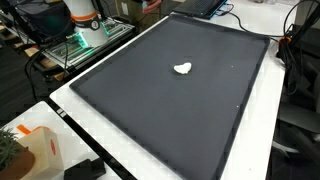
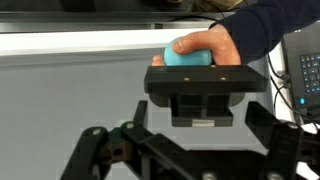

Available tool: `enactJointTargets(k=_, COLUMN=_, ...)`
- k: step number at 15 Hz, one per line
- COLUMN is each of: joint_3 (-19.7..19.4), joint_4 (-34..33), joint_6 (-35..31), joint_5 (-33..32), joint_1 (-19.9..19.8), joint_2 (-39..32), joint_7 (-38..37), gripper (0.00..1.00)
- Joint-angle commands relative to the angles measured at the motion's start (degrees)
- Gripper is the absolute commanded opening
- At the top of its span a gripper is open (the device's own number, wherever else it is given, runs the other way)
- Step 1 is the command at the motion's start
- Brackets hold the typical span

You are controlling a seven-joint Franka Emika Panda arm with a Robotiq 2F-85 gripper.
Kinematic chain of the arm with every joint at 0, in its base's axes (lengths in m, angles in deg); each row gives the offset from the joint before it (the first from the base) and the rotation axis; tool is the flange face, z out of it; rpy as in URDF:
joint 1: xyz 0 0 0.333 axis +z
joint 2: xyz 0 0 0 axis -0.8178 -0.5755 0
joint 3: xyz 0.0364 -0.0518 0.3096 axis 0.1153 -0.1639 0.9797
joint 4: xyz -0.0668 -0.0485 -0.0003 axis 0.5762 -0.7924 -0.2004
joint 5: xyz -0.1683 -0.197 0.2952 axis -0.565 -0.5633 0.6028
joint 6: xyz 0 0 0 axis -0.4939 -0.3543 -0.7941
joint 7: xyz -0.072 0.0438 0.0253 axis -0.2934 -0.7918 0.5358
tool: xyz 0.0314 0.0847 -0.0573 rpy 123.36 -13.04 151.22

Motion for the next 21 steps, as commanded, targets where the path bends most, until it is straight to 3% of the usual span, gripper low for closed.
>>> enactJointTargets(k=1, joint_3=0.4, joint_4=1.5, joint_6=-0.7, joint_5=1.4, joint_1=-0.5, joint_2=1.6, joint_7=0.0, gripper=0.99)
enactJointTargets(k=7, joint_3=0.3, joint_4=1.2, joint_6=-0.3, joint_5=1.5, joint_1=-0.5, joint_2=1.5, joint_7=0.0, gripper=0.77)
enactJointTargets(k=11, joint_3=0.3, joint_4=1.2, joint_6=-0.1, joint_5=1.6, joint_1=-0.5, joint_2=1.4, joint_7=0.1, gripper=0.84)
enactJointTargets(k=12, joint_3=0.3, joint_4=1.2, joint_6=-0.1, joint_5=1.5, joint_1=-0.5, joint_2=1.5, joint_7=0.1, gripper=0.82)
enactJointTargets(k=13, joint_3=0.3, joint_4=1.2, joint_6=-0.2, joint_5=1.5, joint_1=-0.6, joint_2=1.5, joint_7=0.0, gripper=0.77)
enactJointTargets(k=17, joint_3=0.4, joint_4=1.4, joint_6=-0.6, joint_5=1.5, joint_1=-0.6, joint_2=1.7, joint_7=-0.4, gripper=0.37)
enactJointTargets(k=21, joint_3=0.4, joint_4=1.6, joint_6=-0.8, joint_5=1.7, joint_1=-0.7, joint_2=1.9, joint_7=-0.5, gripper=0.33)
